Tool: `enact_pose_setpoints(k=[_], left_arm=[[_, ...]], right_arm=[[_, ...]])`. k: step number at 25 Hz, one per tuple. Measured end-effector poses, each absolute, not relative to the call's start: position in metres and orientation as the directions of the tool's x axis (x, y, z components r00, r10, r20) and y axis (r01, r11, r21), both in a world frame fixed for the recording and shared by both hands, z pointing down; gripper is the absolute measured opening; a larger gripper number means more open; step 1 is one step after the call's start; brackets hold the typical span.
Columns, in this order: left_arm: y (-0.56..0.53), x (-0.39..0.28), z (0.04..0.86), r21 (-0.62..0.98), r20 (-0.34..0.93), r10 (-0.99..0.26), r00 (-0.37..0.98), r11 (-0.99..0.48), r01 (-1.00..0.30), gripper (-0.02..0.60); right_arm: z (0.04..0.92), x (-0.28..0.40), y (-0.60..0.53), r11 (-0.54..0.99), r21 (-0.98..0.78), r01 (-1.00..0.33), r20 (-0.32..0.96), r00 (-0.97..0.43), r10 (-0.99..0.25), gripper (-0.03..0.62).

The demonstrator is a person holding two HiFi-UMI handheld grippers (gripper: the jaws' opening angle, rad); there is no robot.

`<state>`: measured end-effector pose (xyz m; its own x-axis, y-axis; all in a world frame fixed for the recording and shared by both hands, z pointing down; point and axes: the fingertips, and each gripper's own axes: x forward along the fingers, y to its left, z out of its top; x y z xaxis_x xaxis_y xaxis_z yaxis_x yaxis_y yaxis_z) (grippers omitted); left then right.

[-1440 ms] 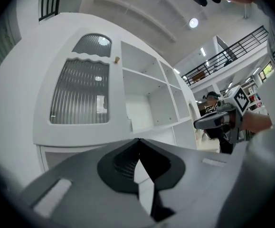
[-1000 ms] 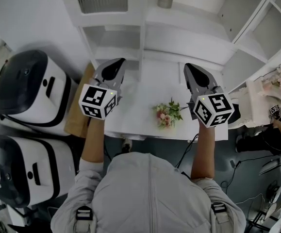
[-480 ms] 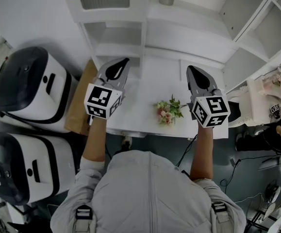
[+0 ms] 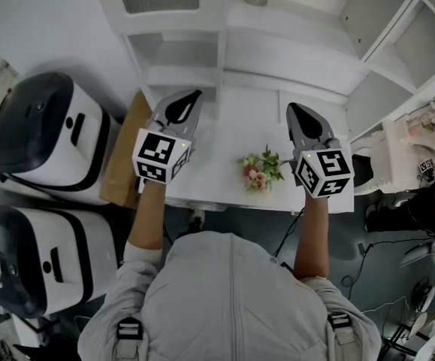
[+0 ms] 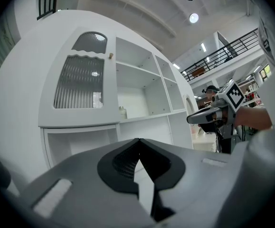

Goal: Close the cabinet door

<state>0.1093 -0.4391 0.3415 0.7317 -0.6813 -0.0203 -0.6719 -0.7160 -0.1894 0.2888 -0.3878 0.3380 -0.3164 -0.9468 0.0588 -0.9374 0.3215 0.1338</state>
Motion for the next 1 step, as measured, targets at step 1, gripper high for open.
enact_pose_setpoints(k=[1], left_arm=[[-0.4391, 0.1099, 0.3419, -0.190, -0.019, -0.680, 0.733, -0.717, -0.671, 0.017]], right_arm=[[0.3386, 0.2889, -0.3879, 0.323, 0.134, -0.937, 0.059, -0.317, -0.946, 0.002]])
